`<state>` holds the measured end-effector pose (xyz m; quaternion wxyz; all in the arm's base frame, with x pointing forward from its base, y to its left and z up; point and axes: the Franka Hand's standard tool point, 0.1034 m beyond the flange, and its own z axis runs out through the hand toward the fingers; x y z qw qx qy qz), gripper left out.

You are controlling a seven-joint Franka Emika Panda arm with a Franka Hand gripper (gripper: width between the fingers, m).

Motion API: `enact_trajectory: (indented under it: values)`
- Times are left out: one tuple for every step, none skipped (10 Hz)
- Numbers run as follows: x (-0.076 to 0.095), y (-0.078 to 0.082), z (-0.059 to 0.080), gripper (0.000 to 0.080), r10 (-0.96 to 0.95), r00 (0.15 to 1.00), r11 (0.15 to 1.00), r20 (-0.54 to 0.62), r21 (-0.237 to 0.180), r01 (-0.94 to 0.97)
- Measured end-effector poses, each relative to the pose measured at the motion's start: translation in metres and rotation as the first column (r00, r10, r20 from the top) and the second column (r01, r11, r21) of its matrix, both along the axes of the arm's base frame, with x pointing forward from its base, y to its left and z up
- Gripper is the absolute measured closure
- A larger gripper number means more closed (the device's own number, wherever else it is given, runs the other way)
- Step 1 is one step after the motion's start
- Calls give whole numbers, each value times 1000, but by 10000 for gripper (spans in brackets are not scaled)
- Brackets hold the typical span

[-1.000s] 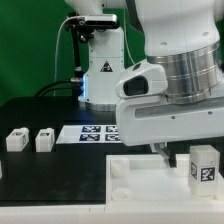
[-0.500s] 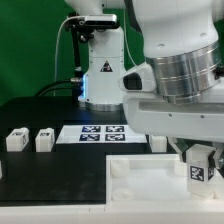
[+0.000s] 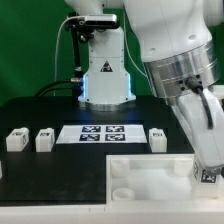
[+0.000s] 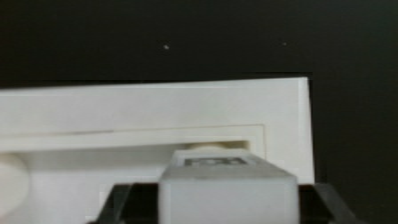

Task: Assemble one leg

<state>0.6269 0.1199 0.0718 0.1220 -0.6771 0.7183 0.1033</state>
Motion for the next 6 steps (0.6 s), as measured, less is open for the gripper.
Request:
enact_trajectory:
  values:
    - [0, 0, 0, 506, 40, 999, 999, 12, -2, -40]
    - [0, 0, -1, 506, 59, 998, 998, 18, -2, -59]
    - [-2, 0, -1, 442, 133, 991, 991, 26, -9, -133]
    - [-6, -1, -1, 256, 344, 938, 939, 44, -23, -343]
    - [-4, -1, 1, 256, 457, 887, 890, 69, -35, -455]
    - [-4, -1, 0, 182, 520, 849, 854, 93, -48, -517]
